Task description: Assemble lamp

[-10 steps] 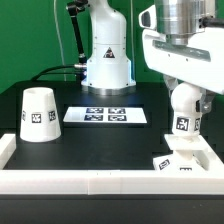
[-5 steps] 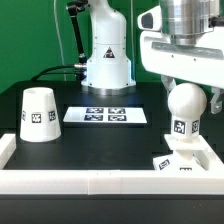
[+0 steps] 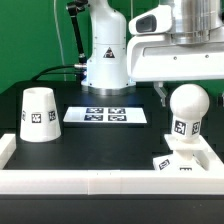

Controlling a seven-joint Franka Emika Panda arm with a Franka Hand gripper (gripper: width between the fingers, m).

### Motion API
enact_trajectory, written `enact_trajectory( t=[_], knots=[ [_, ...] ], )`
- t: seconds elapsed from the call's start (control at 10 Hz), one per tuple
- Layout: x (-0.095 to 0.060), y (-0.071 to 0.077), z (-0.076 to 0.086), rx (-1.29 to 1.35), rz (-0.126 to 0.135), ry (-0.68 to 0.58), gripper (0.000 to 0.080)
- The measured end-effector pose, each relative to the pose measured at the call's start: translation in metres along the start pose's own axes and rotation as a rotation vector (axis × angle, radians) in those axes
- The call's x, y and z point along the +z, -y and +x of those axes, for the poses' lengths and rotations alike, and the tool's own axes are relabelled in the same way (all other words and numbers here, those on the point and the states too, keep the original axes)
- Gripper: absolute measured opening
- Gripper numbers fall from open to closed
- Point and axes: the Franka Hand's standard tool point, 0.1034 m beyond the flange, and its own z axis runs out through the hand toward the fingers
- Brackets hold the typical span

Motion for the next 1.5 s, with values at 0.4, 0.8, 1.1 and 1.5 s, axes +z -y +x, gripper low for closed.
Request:
enact_trajectory(
  t=[0.4,0.8,1.1,1.5],
  knots=[
    [0.0,-0.001,0.003,-0.271,0.001,-0.015,0.0698],
    [0.0,-0.004,0.01,-0.697,-0.028,-0.054,0.0698],
    [-0.002,-0.004,0.015,-1.003,-0.078,-0.06,0.0698],
    [0.002,-0.007,0.015,-1.312,-0.127,-0.03,0.0698]
  ],
)
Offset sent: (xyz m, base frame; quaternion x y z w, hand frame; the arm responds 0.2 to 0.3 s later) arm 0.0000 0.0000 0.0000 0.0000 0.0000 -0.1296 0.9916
